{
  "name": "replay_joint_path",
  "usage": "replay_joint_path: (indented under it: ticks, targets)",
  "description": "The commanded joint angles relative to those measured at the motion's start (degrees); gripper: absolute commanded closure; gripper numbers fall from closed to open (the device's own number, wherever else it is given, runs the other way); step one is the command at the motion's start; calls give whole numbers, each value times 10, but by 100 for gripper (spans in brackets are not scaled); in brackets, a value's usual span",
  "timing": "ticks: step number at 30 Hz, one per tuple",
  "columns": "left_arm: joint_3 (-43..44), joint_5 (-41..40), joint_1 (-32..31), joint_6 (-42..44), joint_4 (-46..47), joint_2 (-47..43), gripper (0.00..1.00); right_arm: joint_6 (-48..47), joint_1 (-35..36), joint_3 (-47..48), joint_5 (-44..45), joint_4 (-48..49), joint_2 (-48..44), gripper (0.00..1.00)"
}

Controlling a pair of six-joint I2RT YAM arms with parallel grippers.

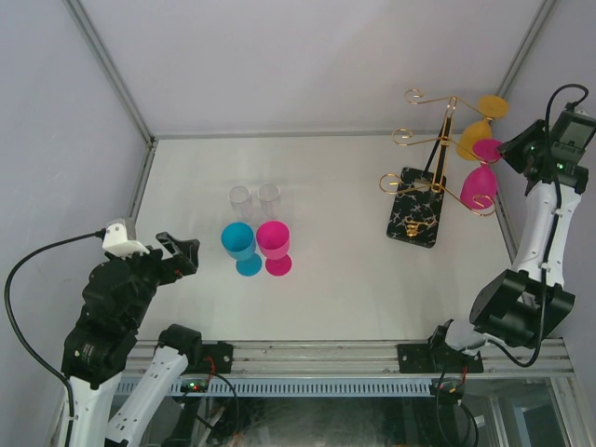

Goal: Take the wine glass off the wine glass rack
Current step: Pick up the wine glass from the wine rack.

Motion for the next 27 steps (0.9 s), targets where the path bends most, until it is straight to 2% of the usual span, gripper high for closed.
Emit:
replay_joint_path:
  ticks: [1,4,9,15,27]
  targets:
    - [-2,10,4,-1,20,8,0,-7,6,-7,21,11,-26,81]
    - [0,10,4,-1,21,8,0,0,5,-10,18,20,-33,83]
    - [2,12,4,-4,25,12,0,31,4,-26,-4,51,-52,92]
    - [3,12,3,-8,21,9,0,117,-12,-64,-67,114,-70,99]
    - [14,12,3,-12,16,4,0,267,-14,-162,-78,251,-109,100]
